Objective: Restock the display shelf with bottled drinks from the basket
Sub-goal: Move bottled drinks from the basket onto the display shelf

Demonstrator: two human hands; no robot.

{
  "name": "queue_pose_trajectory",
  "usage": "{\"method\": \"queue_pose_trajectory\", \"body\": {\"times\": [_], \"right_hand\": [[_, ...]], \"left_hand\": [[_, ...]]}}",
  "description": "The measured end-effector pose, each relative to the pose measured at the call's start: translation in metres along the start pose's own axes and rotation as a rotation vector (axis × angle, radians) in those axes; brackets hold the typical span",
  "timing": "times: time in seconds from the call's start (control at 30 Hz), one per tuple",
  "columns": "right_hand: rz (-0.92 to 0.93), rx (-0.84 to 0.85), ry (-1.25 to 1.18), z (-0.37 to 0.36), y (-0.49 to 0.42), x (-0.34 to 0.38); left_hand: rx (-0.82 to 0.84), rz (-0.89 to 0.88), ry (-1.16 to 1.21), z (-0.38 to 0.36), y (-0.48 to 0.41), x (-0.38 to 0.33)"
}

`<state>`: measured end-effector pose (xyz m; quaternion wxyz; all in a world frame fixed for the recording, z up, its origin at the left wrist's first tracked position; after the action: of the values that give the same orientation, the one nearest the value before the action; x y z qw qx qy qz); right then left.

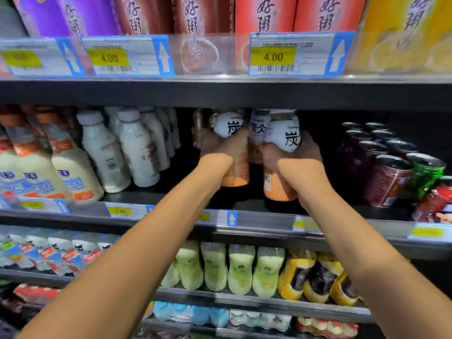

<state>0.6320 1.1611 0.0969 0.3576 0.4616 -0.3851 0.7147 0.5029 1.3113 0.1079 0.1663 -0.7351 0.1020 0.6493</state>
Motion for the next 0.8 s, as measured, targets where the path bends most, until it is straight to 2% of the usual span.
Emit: {"method": "queue_pose_trajectory", "body": {"times": [0.13,0.3,0.57,0.8], "right_hand": [[-0.017,-0.038,0.200,0.006,-0.024,-0.005],[-0.020,-0.044,0.310,0.012,-0.042,-0.018],[0.004,-0.076,0.292,0.003,-0.051,-0.025],[-0.038,-0.047,0.325,-0.001,-0.061,-0.030]], "left_hand": [[0.090,0.008,-0.051,-0.013,-0.020,0.021],[0.048,-0.067,-0.115,-0.017,-0.055,0.035],[0.085,-0.195,-0.262,-0.035,-0.081,0.045],[-0.017,-0.278,-0.578,-0.030,-0.085,0.037]]}}
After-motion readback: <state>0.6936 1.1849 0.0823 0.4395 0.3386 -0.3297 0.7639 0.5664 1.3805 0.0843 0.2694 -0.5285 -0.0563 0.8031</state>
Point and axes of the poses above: each hand's wrist, its own y-axis away from the middle knuckle, its own z-axis out of the back of the hand, x = y × z, the point moved 9 cm from there along -y, towards the middle knuckle, and after that the axes turned 7 degrees about y, right-handed, at the moved point
